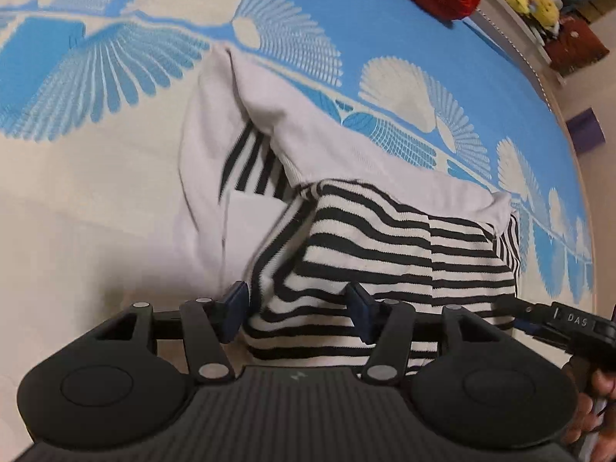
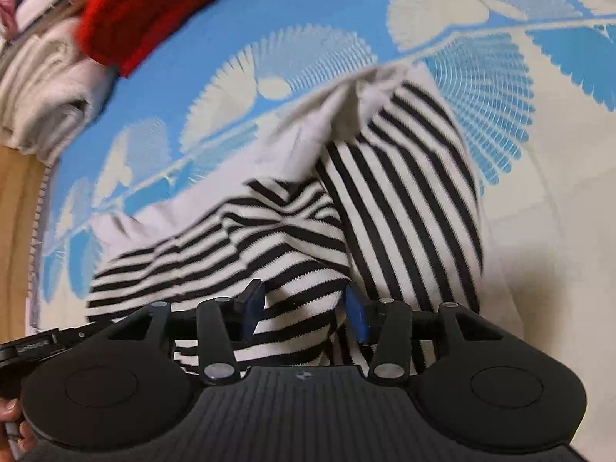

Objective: Fold small clothes

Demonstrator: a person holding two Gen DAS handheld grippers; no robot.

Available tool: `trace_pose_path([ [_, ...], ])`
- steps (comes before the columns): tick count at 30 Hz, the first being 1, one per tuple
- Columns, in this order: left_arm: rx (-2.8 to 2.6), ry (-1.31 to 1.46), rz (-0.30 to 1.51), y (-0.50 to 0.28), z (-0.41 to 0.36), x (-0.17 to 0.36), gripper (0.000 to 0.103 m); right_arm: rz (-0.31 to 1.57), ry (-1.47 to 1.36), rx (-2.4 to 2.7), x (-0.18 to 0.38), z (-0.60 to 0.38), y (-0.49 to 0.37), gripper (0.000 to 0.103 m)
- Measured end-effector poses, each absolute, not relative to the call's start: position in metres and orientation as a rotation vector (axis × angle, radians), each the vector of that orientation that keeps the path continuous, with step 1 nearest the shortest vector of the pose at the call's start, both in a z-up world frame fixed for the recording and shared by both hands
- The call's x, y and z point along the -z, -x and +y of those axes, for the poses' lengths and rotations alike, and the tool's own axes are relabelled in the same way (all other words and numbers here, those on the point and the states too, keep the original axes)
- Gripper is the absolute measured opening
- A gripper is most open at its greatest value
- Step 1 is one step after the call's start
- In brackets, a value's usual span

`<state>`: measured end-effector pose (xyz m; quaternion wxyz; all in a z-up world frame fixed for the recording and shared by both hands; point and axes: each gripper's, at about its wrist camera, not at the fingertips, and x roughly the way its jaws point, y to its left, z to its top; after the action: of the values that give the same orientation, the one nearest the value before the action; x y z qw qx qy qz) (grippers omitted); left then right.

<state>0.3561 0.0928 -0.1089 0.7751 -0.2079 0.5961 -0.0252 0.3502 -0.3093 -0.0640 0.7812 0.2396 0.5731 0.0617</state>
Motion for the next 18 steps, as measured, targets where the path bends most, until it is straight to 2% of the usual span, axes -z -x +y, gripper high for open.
trace_pose_path([
  [2, 0.041, 0.452, 1.267, -0.359, 0.091, 0.110, 0.031, 1.229, -0.508, -0.142, 0.067, -0.301, -0.352, 0.026],
  [3, 0.042, 0.454, 1.252, -0.361, 0.091, 0.109, 0.007, 1.210, -0.501, -0.147, 0.065, -0.297, -0.354, 0.007],
  [5, 0.046, 0.459, 1.192, -0.363, 0.091, 0.100, 0.006, 1.163, -0.524, -0.141, 0.058, -0.295, -0.353, 0.004],
  [8, 0.084, 0.506, 1.055, -0.361, 0.095, 0.074, 0.006, 0.958, -0.675, -0.117, 0.028, -0.312, -0.347, 0.004],
  [11, 0.130, 0.549, 0.974, -0.358, 0.100, 0.060, 0.006, 0.803, -0.687, -0.144, 0.002, -0.319, -0.340, 0.004],
  [13, 0.108, 0.519, 1.075, -0.360, 0.100, 0.075, 0.010, 0.859, -0.637, -0.127, 0.010, -0.319, -0.344, 0.004],
  [15, 0.027, 0.435, 1.255, -0.362, 0.098, 0.102, 0.015, 1.036, -0.644, -0.095, 0.041, -0.320, -0.353, 0.009],
  [16, -0.024, 0.399, 1.284, -0.361, 0.099, 0.109, 0.016, 1.112, -0.665, -0.063, 0.056, -0.323, -0.355, 0.016],
  [18, -0.069, 0.350, 1.241, -0.360, 0.101, 0.101, 0.016, 1.154, -0.656, 0.019, 0.068, -0.327, -0.353, 0.019],
])
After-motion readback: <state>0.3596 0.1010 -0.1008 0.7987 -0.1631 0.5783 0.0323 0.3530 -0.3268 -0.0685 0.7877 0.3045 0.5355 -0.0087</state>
